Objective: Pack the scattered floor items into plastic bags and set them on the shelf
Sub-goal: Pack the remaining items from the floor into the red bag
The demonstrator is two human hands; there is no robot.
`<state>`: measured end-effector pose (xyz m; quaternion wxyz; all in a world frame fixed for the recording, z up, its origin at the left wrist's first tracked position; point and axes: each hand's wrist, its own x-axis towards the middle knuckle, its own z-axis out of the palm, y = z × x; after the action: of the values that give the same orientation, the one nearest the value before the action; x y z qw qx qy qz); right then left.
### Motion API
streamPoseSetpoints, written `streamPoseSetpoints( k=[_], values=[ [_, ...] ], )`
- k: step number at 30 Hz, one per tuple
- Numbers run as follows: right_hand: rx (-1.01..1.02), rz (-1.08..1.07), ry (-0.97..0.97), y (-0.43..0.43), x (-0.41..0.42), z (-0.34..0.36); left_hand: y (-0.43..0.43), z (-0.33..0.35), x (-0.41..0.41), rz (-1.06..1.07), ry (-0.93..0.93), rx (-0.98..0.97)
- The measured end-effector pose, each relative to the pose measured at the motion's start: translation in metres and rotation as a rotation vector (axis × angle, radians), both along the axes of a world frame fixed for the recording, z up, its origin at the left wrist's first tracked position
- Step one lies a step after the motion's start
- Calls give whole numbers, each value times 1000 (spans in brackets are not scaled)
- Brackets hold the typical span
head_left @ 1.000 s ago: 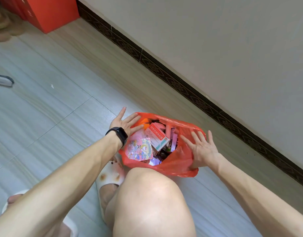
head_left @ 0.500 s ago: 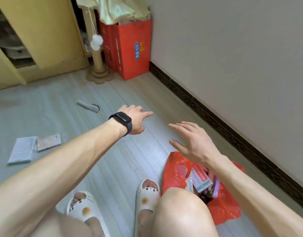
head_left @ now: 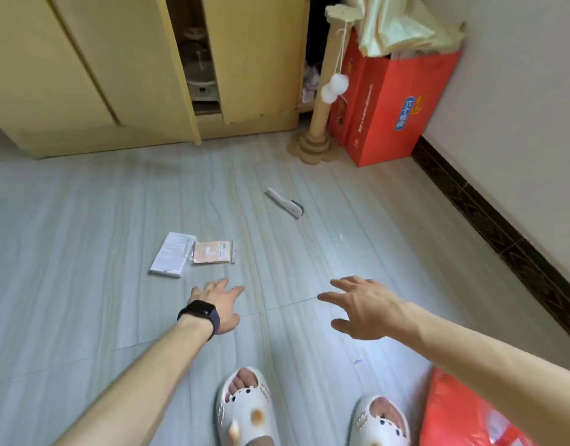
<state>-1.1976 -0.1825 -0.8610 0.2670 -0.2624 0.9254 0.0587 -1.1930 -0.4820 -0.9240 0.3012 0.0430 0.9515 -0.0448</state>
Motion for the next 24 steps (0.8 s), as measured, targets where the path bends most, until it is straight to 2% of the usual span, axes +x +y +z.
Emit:
streamPoseSetpoints(
  k=[3, 7, 13, 18, 21, 24],
  values=[
    [108, 91, -121, -29, -13, -54, -19, -51, 6, 64, -67, 22],
    [94, 80, -219, -71, -34, -127, -49, -98, 2, 122, -26, -9],
    [-106, -8, -150, -125, -50, -219, -117, -131, -77, 286, 155, -92],
    [-184, -96, -129, -129, -49, -243, -152, -151, -148, 522, 97, 40],
    [-257, -127, -117, -125, -53, -242, -133, -159, -157, 417, 166, -1],
    [-332, -189, -42, -133, -53, -238, -99, -161, -143, 229, 196, 42]
  ],
)
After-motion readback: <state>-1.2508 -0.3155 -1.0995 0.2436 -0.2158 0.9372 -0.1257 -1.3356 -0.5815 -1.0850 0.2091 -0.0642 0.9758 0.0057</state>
